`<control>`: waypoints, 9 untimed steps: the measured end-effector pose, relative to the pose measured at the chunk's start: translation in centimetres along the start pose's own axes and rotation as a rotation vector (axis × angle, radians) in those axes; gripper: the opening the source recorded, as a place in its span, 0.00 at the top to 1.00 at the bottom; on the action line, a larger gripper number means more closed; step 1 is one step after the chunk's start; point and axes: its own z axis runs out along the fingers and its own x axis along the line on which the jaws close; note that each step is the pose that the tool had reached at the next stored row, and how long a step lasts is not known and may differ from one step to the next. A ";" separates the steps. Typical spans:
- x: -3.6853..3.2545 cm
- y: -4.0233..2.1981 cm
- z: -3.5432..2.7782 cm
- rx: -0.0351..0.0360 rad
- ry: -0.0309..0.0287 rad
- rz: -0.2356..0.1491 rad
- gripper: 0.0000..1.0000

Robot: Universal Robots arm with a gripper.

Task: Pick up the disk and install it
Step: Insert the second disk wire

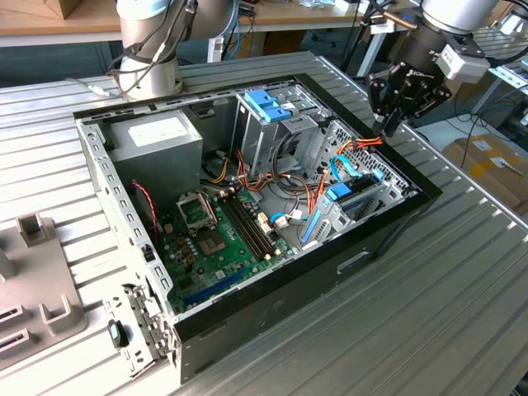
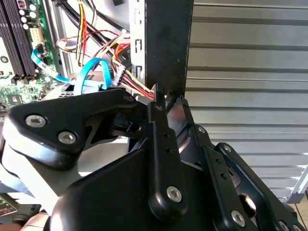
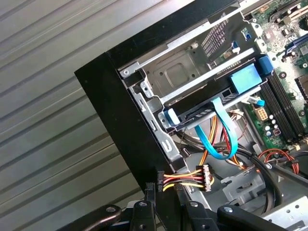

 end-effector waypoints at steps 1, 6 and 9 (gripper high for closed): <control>0.06 0.08 0.04 0.0000 0.0000 0.001 0.70; 0.50 0.81 0.38 -0.0002 0.0004 0.010 0.70; 0.59 0.98 0.52 -0.0024 0.0019 0.017 0.70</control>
